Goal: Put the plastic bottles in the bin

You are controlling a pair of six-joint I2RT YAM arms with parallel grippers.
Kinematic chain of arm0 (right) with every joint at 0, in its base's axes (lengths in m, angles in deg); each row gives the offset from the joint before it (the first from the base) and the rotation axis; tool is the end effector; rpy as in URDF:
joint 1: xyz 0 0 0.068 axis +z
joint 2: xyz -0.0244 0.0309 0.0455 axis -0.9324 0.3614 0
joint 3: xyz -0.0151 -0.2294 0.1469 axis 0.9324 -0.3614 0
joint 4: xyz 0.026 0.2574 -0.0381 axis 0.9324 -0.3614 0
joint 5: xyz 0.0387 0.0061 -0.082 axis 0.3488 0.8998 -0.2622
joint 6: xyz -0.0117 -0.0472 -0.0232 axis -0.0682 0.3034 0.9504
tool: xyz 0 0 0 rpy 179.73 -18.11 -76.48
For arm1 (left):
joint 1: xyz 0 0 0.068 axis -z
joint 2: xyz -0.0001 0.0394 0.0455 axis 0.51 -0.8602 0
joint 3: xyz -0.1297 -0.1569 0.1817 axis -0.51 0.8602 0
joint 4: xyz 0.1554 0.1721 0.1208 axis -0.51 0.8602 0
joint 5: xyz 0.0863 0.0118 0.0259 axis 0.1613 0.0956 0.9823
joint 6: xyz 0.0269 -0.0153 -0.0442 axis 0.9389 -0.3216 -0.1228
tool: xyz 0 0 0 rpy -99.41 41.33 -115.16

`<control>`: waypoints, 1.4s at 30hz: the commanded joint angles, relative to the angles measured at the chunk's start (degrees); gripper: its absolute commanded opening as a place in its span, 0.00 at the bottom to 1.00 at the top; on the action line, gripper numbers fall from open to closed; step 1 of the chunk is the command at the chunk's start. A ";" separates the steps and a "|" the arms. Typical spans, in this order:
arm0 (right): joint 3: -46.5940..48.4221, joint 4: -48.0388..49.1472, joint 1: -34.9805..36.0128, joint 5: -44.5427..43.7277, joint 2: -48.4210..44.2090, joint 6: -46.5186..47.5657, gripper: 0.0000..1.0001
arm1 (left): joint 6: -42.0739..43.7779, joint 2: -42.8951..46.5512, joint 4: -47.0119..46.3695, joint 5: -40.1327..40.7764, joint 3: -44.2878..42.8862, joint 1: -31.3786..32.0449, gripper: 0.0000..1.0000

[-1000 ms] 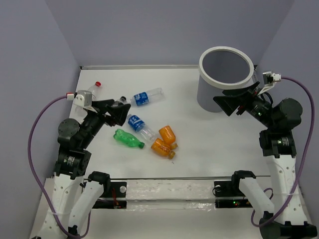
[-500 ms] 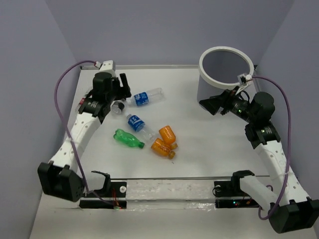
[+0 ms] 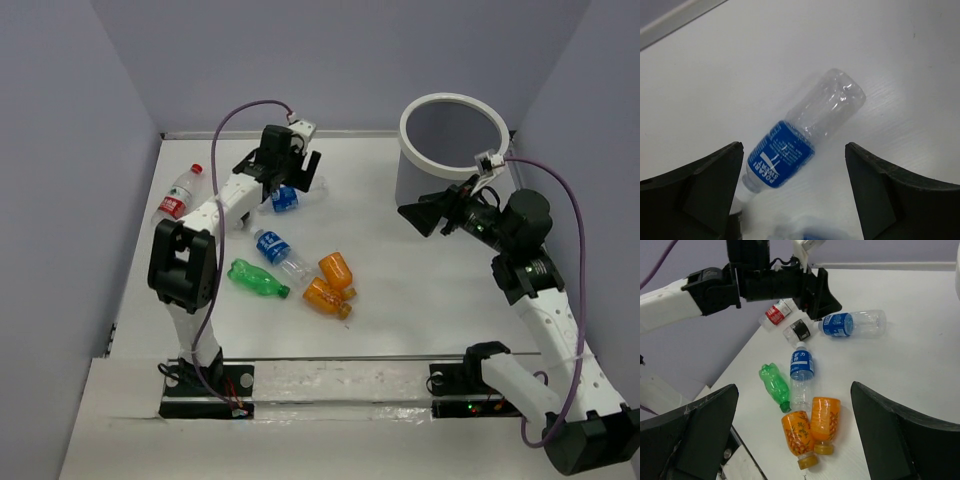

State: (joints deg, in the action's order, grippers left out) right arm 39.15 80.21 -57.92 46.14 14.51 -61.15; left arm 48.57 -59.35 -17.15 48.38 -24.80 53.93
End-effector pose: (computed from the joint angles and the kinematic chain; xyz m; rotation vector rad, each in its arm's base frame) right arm 0.1823 0.0565 0.3794 -0.2763 1.6482 1.0135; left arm 0.3913 -0.1686 0.2930 0.5728 1.9865 -0.1714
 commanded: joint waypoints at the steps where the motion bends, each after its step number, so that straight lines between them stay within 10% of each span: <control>1: -0.23 0.44 1.67 0.40 0.02 1.01 1.00 | 9.52 -6.85 2.64 -0.98 -9.23 0.64 0.94; 11: 1.44 -0.88 3.86 -0.21 0.29 1.71 1.00 | 11.72 -19.42 6.78 -5.90 -17.23 0.55 0.96; 22: 1.27 -0.62 3.87 -0.74 0.90 1.53 1.00 | 11.11 -26.99 5.38 -6.52 -22.60 0.64 0.48; 30: -0.75 0.08 4.40 -1.97 0.29 1.80 1.00 | 7.69 -17.87 -2.18 -3.35 -22.16 0.82 0.15; 42: -12.43 -1.85 4.40 -14.63 -8.49 -1.19 0.96 | -23.14 2.53 -25.27 -22.68 -23.23 1.17 0.17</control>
State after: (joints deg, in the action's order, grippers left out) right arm 29.29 77.74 -54.07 35.97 9.25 -61.02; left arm 41.08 -65.18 -26.35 35.50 -46.06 54.59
